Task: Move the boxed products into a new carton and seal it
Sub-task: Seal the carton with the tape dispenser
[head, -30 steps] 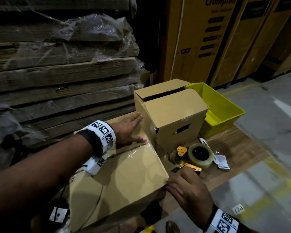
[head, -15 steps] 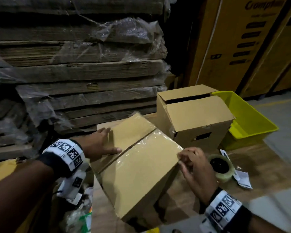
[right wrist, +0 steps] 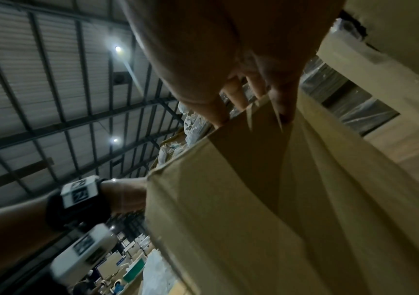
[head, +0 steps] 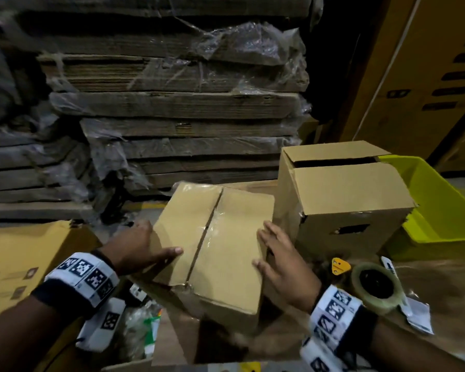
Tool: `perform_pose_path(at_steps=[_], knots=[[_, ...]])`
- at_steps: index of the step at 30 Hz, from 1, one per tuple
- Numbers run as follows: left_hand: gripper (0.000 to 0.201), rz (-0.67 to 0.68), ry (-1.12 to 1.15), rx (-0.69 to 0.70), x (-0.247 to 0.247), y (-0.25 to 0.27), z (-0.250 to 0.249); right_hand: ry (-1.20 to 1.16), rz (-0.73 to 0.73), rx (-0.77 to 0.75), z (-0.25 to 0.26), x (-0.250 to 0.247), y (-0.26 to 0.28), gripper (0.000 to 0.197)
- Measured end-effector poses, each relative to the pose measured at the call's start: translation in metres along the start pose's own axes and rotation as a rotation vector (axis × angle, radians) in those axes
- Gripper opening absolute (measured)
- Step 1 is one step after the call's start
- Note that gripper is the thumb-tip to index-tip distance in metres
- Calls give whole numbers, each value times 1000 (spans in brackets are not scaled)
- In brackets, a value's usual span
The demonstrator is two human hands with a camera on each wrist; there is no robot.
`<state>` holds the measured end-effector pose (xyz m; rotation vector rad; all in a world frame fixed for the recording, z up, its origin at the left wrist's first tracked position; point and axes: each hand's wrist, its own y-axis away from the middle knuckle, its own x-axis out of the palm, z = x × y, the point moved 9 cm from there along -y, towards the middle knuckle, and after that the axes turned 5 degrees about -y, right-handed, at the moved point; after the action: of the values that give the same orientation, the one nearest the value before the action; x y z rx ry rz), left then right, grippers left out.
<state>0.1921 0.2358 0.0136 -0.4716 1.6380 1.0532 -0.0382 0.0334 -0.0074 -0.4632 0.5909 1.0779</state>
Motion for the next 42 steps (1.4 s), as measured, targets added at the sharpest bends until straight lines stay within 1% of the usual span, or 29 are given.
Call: perform_pose_path(at_steps=[1, 2, 4, 5, 7, 8, 9, 10, 11, 12, 14, 15, 16, 18, 21, 23, 26, 28, 30, 32, 33, 36, 38, 39, 40, 41, 42], knots=[[104, -7, 0, -9, 1, 2, 3, 3, 9, -18, 1, -2, -12, 61], [97, -14, -3, -21, 1, 5, 5, 22, 19, -31, 2, -4, -22, 58], [74, -43, -9, -44, -1, 7, 7, 111, 50, -28, 2, -10, -40, 56], [61, -82, 16, -58, -6, 7, 8, 168, 71, -22, 2, -12, -47, 55], [44, -229, 81, -88, -21, 3, 11, 266, 112, -16, 6, -17, -57, 55], [44, -319, 116, -71, -29, -1, 9, 318, 128, -17, 7, -18, -59, 56], [52, -389, 139, -20, -36, -7, 3, 372, 133, -30, 9, -18, -62, 58], [61, -415, 153, 34, -38, -14, -4, 411, 141, -44, 10, -16, -63, 60], [67, -392, 165, 60, -34, -22, -11, 426, 155, -50, 11, -13, -64, 63], [69, -348, 184, 45, -29, -30, -13, 426, 174, -46, 12, -10, -65, 65], [59, -266, 275, -10, -15, -44, -8, 416, 190, -30, 9, -6, -64, 68], [52, -245, 302, -11, -10, -48, -7, 407, 188, -24, 8, -5, -63, 68], [49, -236, 312, -4, -8, -49, -6, 395, 186, -20, 8, -4, -62, 69], [50, -255, 308, 5, -7, -49, -4, 348, 176, 5, 5, -4, -58, 70], [53, -284, 275, 9, -9, -49, 0, 262, 165, 111, -6, -3, -54, 75], [52, -281, 220, 9, -13, -48, 0, 232, 182, 171, -11, 1, -53, 75], [49, -259, 118, 6, -23, -42, 0, 228, 190, 181, -6, 4, -58, 71], [46, -206, 42, 4, -28, -39, -3, 219, 199, 181, -3, 1, -69, 68], [45, -144, 26, 16, -31, -33, -6, 213, 217, 158, -3, -5, -80, 68], [49, -95, 113, 41, -30, -27, -6, 241, 240, 117, -3, -15, -82, 69], [55, -87, 153, 55, -29, -23, -5, 255, 252, 98, -1, -21, -78, 69], [72, -48, 232, 63, -16, -2, -10, 237, 279, 78, -4, -37, -45, 66], [85, -2, 239, 68, 2, 12, -13, 169, 312, 65, -16, -39, -12, 74], [91, 0, 239, 63, 8, 16, -13, 130, 313, 41, -23, -37, 2, 80], [94, -8, 260, 54, 11, 21, -15, 105, 294, 9, -29, -36, 15, 83], [94, -26, 300, 43, 11, 24, -18, 101, 254, -15, -35, -34, 23, 80], [90, -48, 338, 38, 9, 28, -22, 99, 193, -30, -41, -34, 27, 72]])
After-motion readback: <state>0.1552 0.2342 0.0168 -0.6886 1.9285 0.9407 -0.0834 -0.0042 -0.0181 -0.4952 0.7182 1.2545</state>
